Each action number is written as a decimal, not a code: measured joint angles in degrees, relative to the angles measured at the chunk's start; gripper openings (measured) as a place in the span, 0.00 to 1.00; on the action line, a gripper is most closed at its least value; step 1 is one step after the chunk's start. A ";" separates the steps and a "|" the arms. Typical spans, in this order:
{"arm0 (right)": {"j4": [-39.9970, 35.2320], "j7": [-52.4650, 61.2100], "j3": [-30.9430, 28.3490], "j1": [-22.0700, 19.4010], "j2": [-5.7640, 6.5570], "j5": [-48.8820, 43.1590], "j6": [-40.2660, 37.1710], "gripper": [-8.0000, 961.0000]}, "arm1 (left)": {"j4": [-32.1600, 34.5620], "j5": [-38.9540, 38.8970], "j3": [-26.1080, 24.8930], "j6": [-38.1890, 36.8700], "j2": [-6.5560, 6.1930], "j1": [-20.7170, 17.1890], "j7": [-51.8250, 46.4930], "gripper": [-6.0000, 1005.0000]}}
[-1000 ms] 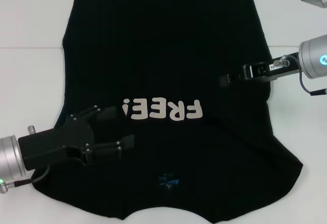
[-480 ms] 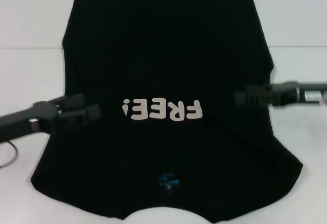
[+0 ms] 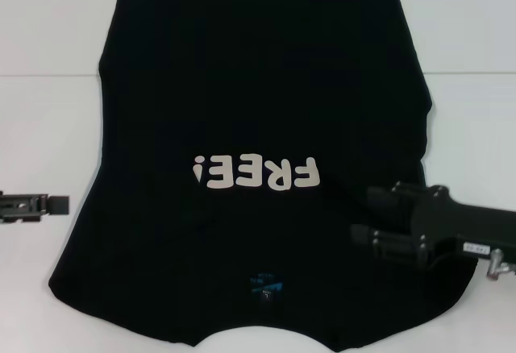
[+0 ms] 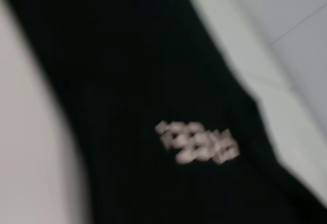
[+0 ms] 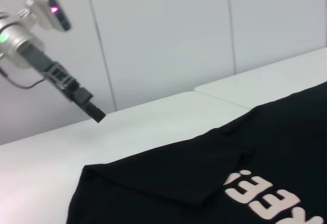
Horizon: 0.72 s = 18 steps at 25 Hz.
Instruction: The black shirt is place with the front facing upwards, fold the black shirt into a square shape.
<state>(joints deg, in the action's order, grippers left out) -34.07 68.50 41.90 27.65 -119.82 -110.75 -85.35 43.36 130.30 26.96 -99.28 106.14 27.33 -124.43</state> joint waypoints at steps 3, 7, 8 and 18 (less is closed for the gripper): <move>3.58 -3.20 -0.18 0.78 0.21 0.00 0.64 0.76 | 2.55 6.42 0.03 -0.44 -0.19 1.27 -5.63 0.91; 4.42 -3.78 0.05 0.96 0.12 -0.01 1.57 0.76 | 1.83 13.47 0.11 -0.27 -0.08 3.73 -9.77 0.91; 4.44 -3.80 0.06 0.96 0.10 0.00 1.60 0.76 | 1.70 14.47 0.12 -0.11 0.20 4.13 -10.29 0.91; 4.49 -3.73 -0.42 0.91 0.23 0.06 1.35 0.76 | 1.09 21.28 0.54 2.84 2.99 6.21 -11.38 0.90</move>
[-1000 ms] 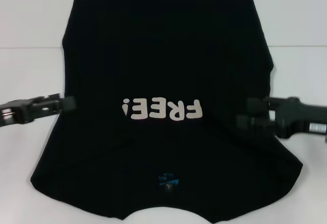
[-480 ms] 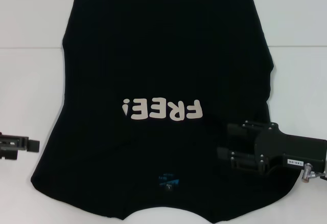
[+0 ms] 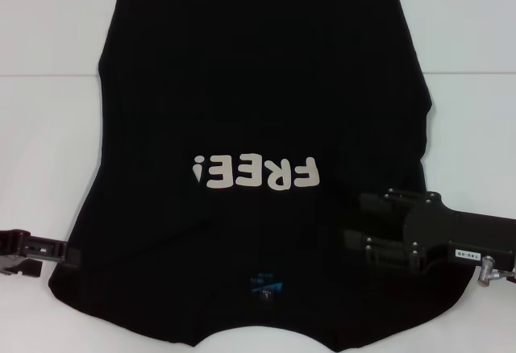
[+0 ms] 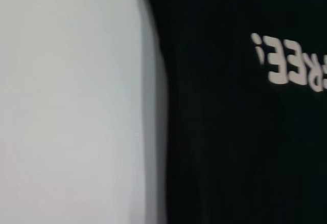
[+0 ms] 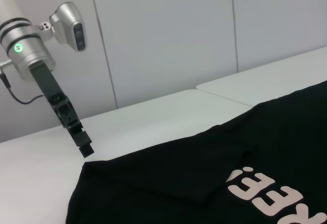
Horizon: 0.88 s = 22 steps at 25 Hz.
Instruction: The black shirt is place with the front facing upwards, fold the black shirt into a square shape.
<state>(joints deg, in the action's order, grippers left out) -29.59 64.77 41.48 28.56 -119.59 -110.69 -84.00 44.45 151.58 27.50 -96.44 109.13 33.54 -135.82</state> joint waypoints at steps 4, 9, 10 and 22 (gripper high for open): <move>-0.04 0.06 0.13 -0.06 0.07 0.00 -0.04 0.76 | -1.46 0.85 0.40 1.71 0.08 0.06 -0.28 0.89; -0.16 0.17 0.22 -0.19 0.06 0.00 -0.24 0.76 | -2.47 1.40 0.46 3.76 0.37 0.08 -0.22 0.89; -0.21 0.23 0.24 -0.22 0.06 0.00 -0.24 0.76 | -2.65 1.41 0.45 3.98 0.45 0.07 -0.11 0.89; -0.06 0.28 0.53 -0.11 0.06 0.04 -0.29 0.76 | -5.18 1.43 0.41 5.63 0.55 0.18 0.96 0.87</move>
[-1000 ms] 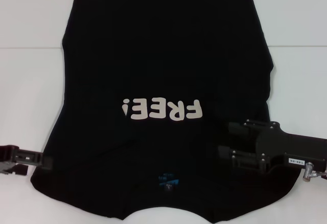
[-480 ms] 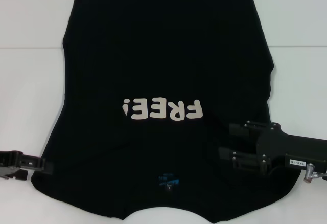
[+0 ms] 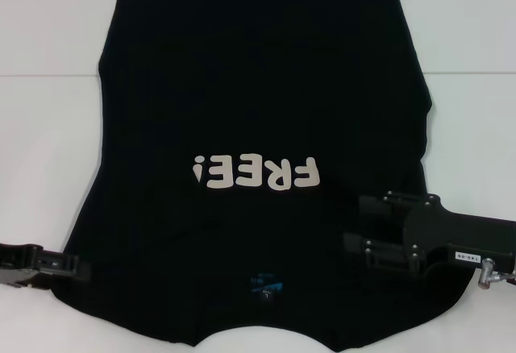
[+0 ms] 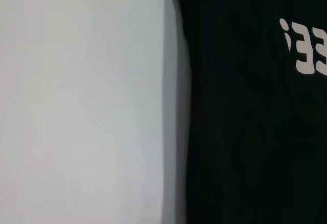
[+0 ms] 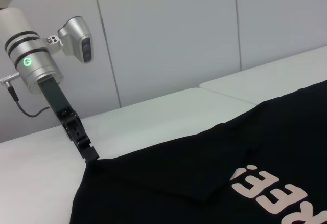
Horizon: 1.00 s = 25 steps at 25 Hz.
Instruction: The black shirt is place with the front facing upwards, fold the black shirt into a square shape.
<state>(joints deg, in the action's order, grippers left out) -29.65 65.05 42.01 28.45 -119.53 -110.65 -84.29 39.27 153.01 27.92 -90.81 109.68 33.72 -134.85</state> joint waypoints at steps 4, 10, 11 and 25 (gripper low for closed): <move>0.02 -0.01 0.00 0.03 0.00 0.00 -0.06 0.76 | -0.97 -0.30 0.00 -0.17 0.23 0.42 0.56 0.87; 0.03 -0.02 0.00 0.10 0.00 0.00 -0.28 0.76 | -1.05 -0.37 0.06 -0.37 0.80 0.90 0.82 0.86; 0.03 -0.01 0.00 0.10 0.00 0.00 -0.32 0.76 | -1.04 -0.35 0.06 -0.39 0.82 0.97 0.82 0.86; -0.27 0.18 -0.44 -0.34 0.02 0.24 -1.38 0.76 | 0.40 0.20 1.63 1.02 0.73 0.82 0.10 0.70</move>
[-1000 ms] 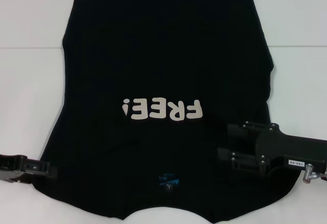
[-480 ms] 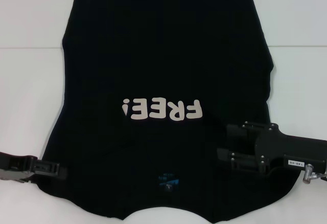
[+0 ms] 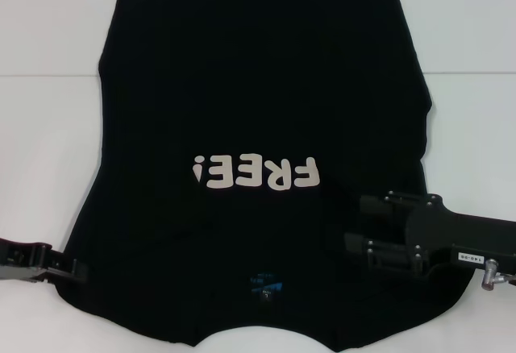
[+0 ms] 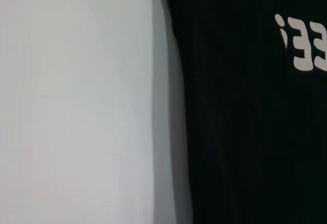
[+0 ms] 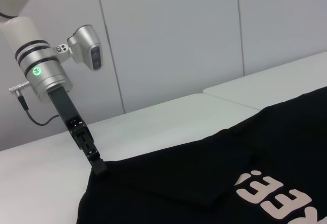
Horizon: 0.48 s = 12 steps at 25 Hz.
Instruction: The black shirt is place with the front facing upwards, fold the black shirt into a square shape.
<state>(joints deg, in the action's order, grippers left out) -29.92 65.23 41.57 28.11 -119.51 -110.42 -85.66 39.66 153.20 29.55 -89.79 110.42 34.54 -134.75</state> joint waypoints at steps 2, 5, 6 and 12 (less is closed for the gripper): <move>-0.10 0.75 0.00 -0.04 0.11 0.00 0.03 0.76 | 0.00 0.00 0.12 0.09 -0.02 0.00 0.01 0.66; -0.23 3.77 0.00 0.08 0.70 -0.11 0.29 0.76 | 0.03 0.00 0.32 0.21 0.05 0.00 -0.04 0.55; -0.27 5.42 0.00 0.21 0.99 -0.13 0.31 0.76 | 0.02 0.00 0.33 0.23 0.08 -0.01 -0.12 0.51; -2.74 24.85 0.63 1.87 4.65 -3.00 1.83 0.76 | -0.37 -0.02 0.46 0.17 -0.26 0.05 -0.13 0.27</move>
<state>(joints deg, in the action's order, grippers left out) -32.66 90.09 42.20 29.98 -114.86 -113.41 -83.83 39.29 153.19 30.01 -89.62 110.15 34.60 -134.88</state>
